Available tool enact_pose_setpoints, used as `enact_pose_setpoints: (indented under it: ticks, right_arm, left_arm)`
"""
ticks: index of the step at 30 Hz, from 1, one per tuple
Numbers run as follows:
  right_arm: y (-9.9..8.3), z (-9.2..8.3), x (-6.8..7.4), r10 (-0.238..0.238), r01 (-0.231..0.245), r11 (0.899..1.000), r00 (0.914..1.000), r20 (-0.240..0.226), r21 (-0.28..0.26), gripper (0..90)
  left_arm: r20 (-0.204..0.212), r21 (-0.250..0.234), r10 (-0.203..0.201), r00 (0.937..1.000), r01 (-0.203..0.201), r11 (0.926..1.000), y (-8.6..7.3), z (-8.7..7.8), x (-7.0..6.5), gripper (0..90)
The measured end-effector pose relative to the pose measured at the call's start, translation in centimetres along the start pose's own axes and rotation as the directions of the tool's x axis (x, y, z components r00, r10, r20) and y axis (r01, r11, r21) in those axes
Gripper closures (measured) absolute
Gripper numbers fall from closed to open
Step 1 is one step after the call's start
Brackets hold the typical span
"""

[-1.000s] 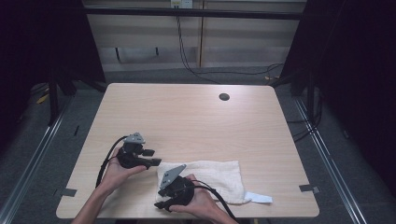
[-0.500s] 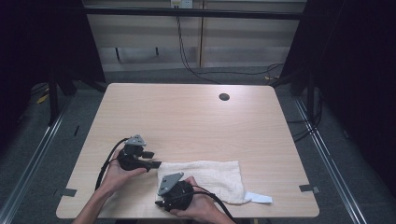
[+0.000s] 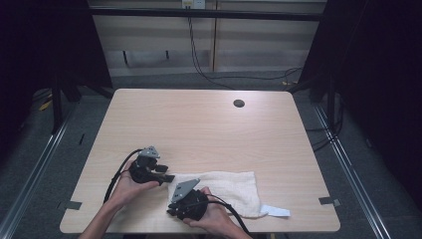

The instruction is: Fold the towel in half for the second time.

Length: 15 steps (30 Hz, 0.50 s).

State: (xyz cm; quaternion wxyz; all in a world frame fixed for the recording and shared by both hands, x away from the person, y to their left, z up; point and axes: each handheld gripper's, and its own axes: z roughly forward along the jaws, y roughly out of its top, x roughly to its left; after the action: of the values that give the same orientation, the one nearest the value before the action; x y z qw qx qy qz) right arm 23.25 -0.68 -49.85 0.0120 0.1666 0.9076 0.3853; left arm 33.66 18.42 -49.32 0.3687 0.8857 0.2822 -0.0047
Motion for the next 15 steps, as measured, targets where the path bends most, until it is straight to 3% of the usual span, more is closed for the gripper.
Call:
enact_pose_setpoints:
  ticks: [9, 11, 12, 13, 15]
  right_arm:
    - [0.1, 0.0, -0.2, 0.012, -0.012, 1.000, 0.9999, -0.006, -0.001, 83.1]
    - [0.1, 0.0, -0.2, 0.022, -0.022, 1.000, 0.9997, -0.009, 0.009, 83.4]
    - [0.1, 0.0, -0.2, 0.022, -0.022, 1.000, 0.9997, -0.009, 0.009, 83.4]
    - [0.2, 0.0, -0.2, 0.032, -0.032, 0.999, 0.9995, -0.006, 0.010, 83.8]
    - [0.2, 0.0, -0.2, 0.034, -0.034, 0.999, 0.9994, -0.005, 0.014, 83.8]
  left_arm:
    - [0.015, -0.004, 0.035, 0.9993, -0.035, 0.9994, 0.0, 0.5, -0.7, 62.6]
    - [0.015, 0.008, 0.058, 0.9982, -0.059, 0.9983, 0.0, 0.5, -1.1, 66.6]
    - [0.015, 0.008, 0.058, 0.9982, -0.059, 0.9983, 0.0, 0.5, -1.1, 67.8]
    - [0.048, -0.001, 0.039, 0.9981, -0.039, 0.9992, -0.1, 0.6, -1.2, 70.6]
    - [0.038, 0.002, 0.048, 0.9981, -0.048, 0.9988, -0.2, 0.6, -1.3, 74.0]
